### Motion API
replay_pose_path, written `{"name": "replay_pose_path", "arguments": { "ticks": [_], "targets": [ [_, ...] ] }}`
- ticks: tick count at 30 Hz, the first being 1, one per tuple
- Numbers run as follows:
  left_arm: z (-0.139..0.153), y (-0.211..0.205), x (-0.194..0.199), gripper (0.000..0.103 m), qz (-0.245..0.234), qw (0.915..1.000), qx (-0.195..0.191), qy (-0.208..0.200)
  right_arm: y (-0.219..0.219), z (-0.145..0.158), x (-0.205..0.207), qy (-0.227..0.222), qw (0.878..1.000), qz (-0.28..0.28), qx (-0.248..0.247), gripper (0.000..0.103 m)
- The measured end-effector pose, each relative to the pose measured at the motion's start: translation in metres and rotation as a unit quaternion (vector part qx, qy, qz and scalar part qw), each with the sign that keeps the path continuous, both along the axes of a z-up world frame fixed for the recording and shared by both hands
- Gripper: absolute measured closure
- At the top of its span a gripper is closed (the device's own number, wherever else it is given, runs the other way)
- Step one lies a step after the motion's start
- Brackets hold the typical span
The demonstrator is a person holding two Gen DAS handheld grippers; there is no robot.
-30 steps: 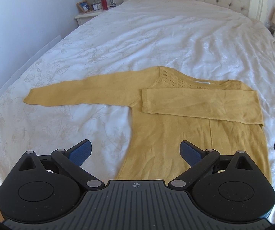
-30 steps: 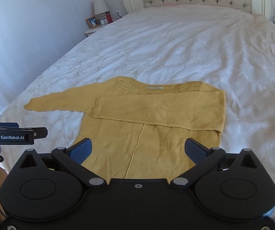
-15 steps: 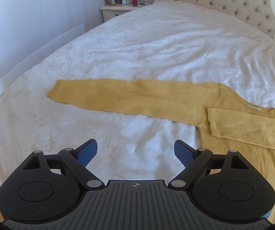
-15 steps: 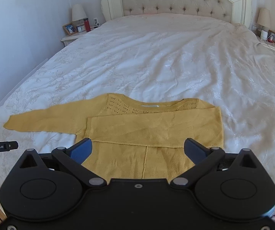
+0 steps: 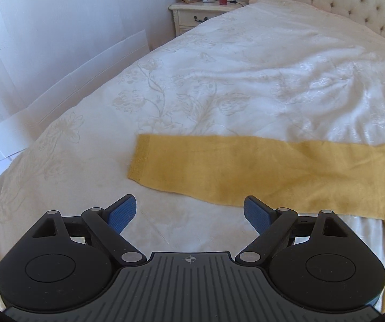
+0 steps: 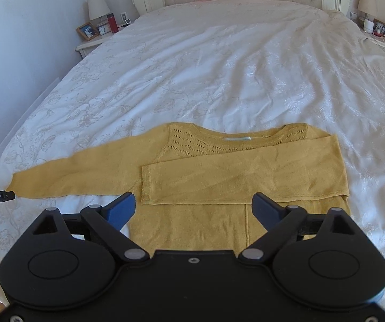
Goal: Fold small clothes
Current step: 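Move the left gripper toward the cuff of the other sleeve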
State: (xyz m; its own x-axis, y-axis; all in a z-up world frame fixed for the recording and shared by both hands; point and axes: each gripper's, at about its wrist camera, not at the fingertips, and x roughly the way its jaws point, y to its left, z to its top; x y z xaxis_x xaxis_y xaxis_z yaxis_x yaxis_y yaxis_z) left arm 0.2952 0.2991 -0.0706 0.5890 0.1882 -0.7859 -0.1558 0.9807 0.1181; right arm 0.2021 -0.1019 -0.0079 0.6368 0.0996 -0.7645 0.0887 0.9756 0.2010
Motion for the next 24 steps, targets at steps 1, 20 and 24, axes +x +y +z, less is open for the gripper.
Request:
{"name": "replay_pose_path", "arguments": {
  "ticks": [1,20,24],
  "targets": [
    [-0.002,0.006,0.007,0.015,-0.001,1.0000,0.007,0.001,0.003,0.000,0.004,0.002,1.000,-0.001,0.000,0.009],
    [-0.061,0.089,0.087,0.015,0.010,0.9954,-0.071,0.063,0.025,-0.012,0.053,0.045,0.999,-0.009,0.020,0.008],
    [-0.066,0.089,0.093,0.015,-0.011,0.9936,-0.091,0.066,0.034,-0.018,0.062,0.060,0.998,0.003,0.028,0.008]
  ]
}}
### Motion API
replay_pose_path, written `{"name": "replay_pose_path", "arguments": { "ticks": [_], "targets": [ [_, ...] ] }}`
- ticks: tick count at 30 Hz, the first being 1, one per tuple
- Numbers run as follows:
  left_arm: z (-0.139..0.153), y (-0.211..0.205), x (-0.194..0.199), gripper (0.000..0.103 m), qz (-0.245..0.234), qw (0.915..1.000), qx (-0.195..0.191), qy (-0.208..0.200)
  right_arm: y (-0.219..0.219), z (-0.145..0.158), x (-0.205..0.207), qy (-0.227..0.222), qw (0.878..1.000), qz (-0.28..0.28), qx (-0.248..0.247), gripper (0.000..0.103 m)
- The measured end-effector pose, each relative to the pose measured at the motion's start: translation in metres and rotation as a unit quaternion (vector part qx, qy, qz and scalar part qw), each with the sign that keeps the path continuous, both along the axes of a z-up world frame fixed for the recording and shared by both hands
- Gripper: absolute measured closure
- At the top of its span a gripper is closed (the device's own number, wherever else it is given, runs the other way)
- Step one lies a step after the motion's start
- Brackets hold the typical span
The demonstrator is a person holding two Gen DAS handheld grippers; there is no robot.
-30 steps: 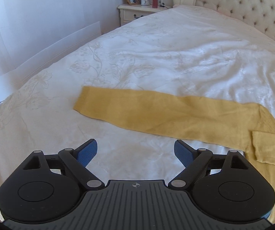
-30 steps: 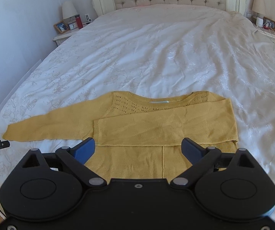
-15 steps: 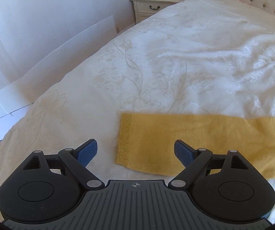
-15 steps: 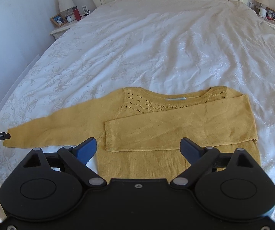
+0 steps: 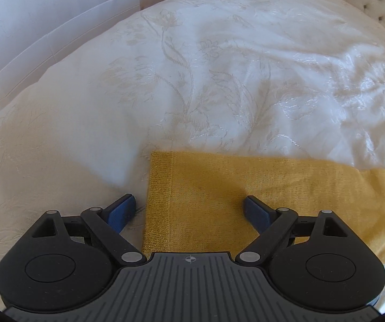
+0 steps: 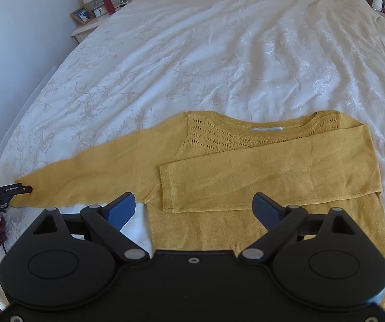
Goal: Fold small clothes
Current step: 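Move the left gripper toward the cuff of the other sleeve, then close the left gripper on the other sleeve cuff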
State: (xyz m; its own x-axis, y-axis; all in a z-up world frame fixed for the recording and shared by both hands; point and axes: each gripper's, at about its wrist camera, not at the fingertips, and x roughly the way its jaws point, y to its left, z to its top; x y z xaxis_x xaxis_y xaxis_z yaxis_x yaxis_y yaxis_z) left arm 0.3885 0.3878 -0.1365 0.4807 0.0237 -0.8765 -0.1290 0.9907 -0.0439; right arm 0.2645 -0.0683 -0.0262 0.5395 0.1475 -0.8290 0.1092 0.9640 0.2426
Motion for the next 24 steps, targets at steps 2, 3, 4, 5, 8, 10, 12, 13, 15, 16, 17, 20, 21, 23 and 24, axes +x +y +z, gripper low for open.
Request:
{"name": "replay_pose_path", "arguments": {
  "ticks": [2,3,4,5,8,10,12,13,15,16,17,20,21,23,24],
  "targets": [
    [-0.001,0.000,0.003,0.015,-0.003,0.9999,-0.010,-0.004,0.004,0.000,0.002,0.001,1.000,0.008,0.000,0.008],
    [-0.002,-0.001,0.005,0.016,-0.001,0.9999,-0.013,-0.005,0.006,0.000,0.003,0.001,1.000,0.011,0.000,0.008],
    [-0.002,-0.001,0.005,0.030,0.001,0.9999,-0.014,-0.008,0.008,0.000,0.003,0.000,1.000,0.014,-0.001,0.008],
    [0.000,-0.002,0.004,0.056,0.004,0.9999,-0.011,-0.012,0.009,0.001,0.003,-0.001,1.000,0.017,-0.001,0.008],
    [0.005,-0.003,0.005,0.092,0.025,0.9995,-0.018,-0.007,0.009,0.002,0.002,-0.003,1.000,0.021,0.002,0.008],
    [0.011,-0.004,0.006,0.093,0.037,0.9987,-0.034,-0.009,0.008,0.000,0.000,0.000,1.000,0.022,0.004,0.008],
    [0.021,-0.007,0.002,0.093,0.037,0.9980,-0.049,-0.016,0.005,-0.001,-0.002,0.001,1.000,0.024,0.008,0.008],
    [0.027,-0.009,0.000,0.093,0.035,0.9974,-0.058,-0.023,0.004,-0.001,-0.004,0.001,1.000,0.024,0.009,0.008],
    [0.040,-0.017,-0.005,0.094,0.031,0.9962,-0.073,-0.037,0.000,-0.002,-0.007,0.002,1.000,0.026,0.012,0.008],
    [0.048,-0.022,-0.008,0.094,0.028,0.9955,-0.080,-0.042,-0.002,-0.003,-0.009,0.002,1.000,0.027,0.014,0.008],
    [0.055,-0.028,-0.010,0.094,0.025,0.9947,-0.088,-0.047,-0.003,-0.004,-0.011,0.002,0.999,0.028,0.016,0.008],
    [0.078,-0.051,-0.016,0.094,0.010,0.9909,-0.117,-0.067,-0.011,-0.006,-0.018,0.000,0.999,0.029,0.024,0.008],
    [0.086,-0.060,-0.018,0.094,0.002,0.9896,-0.123,-0.075,-0.014,-0.007,-0.020,-0.001,0.999,0.030,0.027,0.008],
    [0.102,-0.081,-0.023,0.094,-0.015,0.9873,-0.131,-0.089,-0.021,-0.008,-0.026,-0.004,0.999,0.033,0.034,0.008],
    [0.111,-0.095,-0.025,0.094,-0.024,0.9856,-0.135,-0.098,-0.025,-0.009,-0.029,-0.006,0.999,0.036,0.037,0.009]
  ]
}}
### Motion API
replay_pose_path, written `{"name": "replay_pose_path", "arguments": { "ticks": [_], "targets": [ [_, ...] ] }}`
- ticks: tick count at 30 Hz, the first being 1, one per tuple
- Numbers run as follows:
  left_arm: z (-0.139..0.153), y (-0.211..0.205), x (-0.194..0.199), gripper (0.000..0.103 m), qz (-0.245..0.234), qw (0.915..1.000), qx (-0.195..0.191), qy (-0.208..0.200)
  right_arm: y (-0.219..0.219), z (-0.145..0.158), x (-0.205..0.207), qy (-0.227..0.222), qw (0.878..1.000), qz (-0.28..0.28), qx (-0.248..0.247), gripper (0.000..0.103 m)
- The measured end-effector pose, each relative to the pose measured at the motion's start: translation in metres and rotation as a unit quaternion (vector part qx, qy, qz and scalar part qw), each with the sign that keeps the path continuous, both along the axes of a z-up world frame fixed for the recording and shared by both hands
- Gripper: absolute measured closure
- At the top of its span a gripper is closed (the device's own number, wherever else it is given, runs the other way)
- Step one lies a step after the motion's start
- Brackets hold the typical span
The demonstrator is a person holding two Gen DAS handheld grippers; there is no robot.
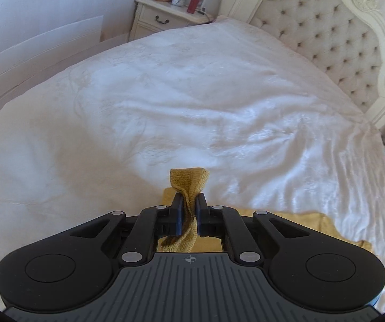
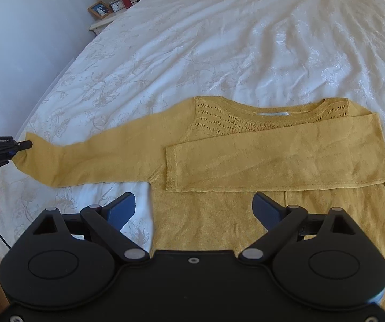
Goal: Fold small clothes
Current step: 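Close the left gripper on the other sleeve cuff, then carry the sleeve across the body with the left gripper and release it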
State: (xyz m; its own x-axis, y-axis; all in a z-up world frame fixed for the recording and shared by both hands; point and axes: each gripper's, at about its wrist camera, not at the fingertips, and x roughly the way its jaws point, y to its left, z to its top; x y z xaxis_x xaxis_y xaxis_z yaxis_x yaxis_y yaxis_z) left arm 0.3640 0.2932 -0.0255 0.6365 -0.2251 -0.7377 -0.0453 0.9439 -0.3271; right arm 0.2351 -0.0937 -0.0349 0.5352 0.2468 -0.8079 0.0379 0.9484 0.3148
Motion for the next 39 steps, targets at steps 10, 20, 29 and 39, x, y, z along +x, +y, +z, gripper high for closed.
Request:
{"name": "replay_pose_path", "arguments": {
  "ticks": [10,20,29,39],
  "targets": [
    [0.065,-0.161,-0.022,0.094,-0.065,0.9955,-0.043,-0.053,-0.075,-0.008,-0.035,-0.023,0.999,0.020,0.037,0.008],
    [0.039,-0.364,-0.032,0.094,-0.157,0.9834,-0.075,-0.049,-0.166,-0.021,-0.068,-0.034,0.998,0.004,0.049,0.008],
    [-0.024,-0.461,-0.046,0.080,-0.215,0.9753,-0.047,0.013,-0.209,-0.029,-0.091,-0.019,0.998,-0.040,0.051,0.008],
    [-0.042,-0.399,-0.089,0.068,-0.207,0.9752,0.078,0.001,-0.207,-0.039,-0.087,-0.012,0.998,-0.048,0.047,0.009]
  ]
}}
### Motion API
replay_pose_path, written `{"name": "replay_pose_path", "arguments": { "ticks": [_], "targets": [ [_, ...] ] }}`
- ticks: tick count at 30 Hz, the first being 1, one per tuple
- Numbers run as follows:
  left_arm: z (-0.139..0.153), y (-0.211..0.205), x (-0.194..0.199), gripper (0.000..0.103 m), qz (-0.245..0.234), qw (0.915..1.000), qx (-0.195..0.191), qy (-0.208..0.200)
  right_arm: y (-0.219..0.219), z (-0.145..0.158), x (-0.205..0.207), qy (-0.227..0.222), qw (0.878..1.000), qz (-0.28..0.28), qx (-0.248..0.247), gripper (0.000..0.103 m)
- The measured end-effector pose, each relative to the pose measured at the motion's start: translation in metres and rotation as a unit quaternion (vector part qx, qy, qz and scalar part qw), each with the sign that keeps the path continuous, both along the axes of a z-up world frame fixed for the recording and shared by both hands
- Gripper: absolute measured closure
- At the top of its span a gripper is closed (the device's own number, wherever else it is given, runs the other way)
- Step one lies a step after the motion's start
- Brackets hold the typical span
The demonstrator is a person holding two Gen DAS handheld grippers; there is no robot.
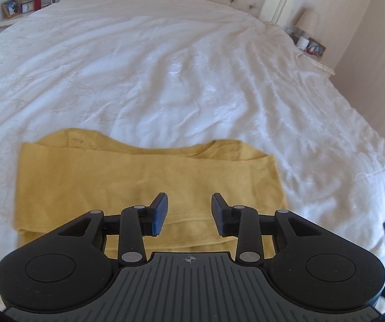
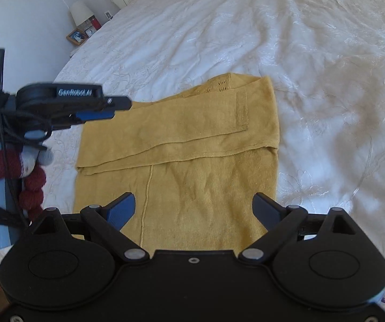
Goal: Fold small clothes
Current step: 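Carry the sleeve across the body with the left gripper and release it, then lower both grippers onto the folded sleeves and press them flat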
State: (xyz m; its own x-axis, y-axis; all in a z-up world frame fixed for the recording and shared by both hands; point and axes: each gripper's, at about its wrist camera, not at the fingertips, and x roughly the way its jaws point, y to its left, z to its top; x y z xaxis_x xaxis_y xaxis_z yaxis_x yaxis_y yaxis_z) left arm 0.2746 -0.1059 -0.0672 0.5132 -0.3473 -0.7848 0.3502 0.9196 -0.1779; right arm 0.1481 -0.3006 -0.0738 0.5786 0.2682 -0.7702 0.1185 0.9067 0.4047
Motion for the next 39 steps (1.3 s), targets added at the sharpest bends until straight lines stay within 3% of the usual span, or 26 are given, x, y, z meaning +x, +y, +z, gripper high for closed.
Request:
{"name": "replay_pose_path", "arguments": {
  "ticks": [5,12,25,29,35,39],
  "targets": [
    [-0.031,0.068,-0.002,0.068,0.075,0.9951,0.053,0.036,0.007,-0.004,0.023,0.001,1.000,0.001,-0.017,0.008],
    [-0.056,0.122,0.012,0.068,0.137,0.9857,0.068,0.070,0.011,-0.010,0.060,0.003,0.999,-0.001,-0.033,0.008],
    [-0.098,0.135,0.053,0.066,0.165,0.9784,0.069,0.103,-0.015,-0.038,0.127,0.012,0.999,-0.018,-0.035,0.009],
    [-0.104,0.131,0.055,0.064,0.153,0.9796,0.076,0.105,-0.024,-0.057,0.146,0.028,0.999,-0.011,-0.022,0.021],
    [-0.106,0.133,0.054,0.062,0.152,0.9806,0.069,0.104,-0.031,-0.083,0.162,0.055,0.998,-0.016,-0.034,0.023],
    [-0.106,0.133,0.052,0.062,0.150,0.9808,0.071,0.103,-0.037,-0.092,0.162,0.067,0.997,-0.026,-0.008,0.027]
  ]
}}
